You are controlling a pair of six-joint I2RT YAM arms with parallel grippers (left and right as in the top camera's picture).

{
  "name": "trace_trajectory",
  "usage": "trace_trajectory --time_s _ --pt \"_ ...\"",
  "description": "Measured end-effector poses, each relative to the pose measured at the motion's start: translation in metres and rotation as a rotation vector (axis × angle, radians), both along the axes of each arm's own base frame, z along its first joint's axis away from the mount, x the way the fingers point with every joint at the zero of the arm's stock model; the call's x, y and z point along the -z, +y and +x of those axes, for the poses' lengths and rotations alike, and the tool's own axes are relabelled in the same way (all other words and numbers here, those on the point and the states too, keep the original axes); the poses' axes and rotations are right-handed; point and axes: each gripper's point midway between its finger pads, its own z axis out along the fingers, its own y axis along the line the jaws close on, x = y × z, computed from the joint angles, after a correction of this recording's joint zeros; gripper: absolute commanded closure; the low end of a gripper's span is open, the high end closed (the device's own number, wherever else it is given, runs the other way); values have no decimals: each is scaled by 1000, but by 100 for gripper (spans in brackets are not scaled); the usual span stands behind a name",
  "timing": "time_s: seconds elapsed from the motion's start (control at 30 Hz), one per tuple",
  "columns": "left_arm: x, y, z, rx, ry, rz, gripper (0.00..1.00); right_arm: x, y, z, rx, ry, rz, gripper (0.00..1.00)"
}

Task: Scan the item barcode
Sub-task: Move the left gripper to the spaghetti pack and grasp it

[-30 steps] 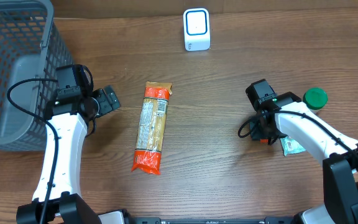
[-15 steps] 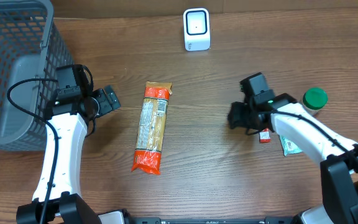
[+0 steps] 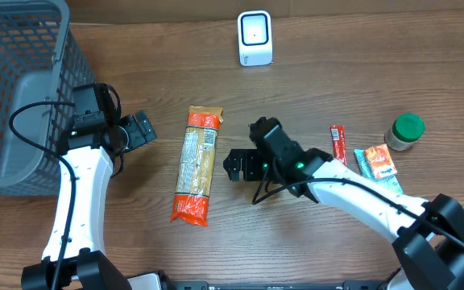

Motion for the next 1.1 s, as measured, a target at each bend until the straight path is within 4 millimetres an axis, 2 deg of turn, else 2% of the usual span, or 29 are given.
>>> trace_trajectory --time_s 0.37,0.43,0.47,0.5,0.67,0.77,0.87,0.97,1.03,1.1 --pt "-4 -2 9 10 -40 -12 0 6 -11 4 124 10 -50 0" --pt "-3 -14 8 41 -40 -72 1 8 -14 4 131 13 -63 0" --pt "-2 -24 7 67 -36 -124 11 9 -16 2 135 20 -74 0" --pt "-1 -35 5 96 -33 -177 14 11 -18 2 139 25 -83 0" --pt "0 -78 -3 237 -8 -322 14 15 -35 1 158 56 -123 0" --pt "7 -103 -12 305 33 -346 13 5 -62 2 196 81 -157 0" --pt "15 -124 -22 376 79 -320 10 -24 -97 13 279 68 -142 0" --pt "22 -139 -30 431 121 -257 8 -52 -142 26 386 47 -131 0" --pt "25 -144 -33 458 135 -207 7 -60 -170 32 449 45 -140 0" --pt "27 -149 -35 478 146 -162 7 -59 -202 35 522 69 -166 0"
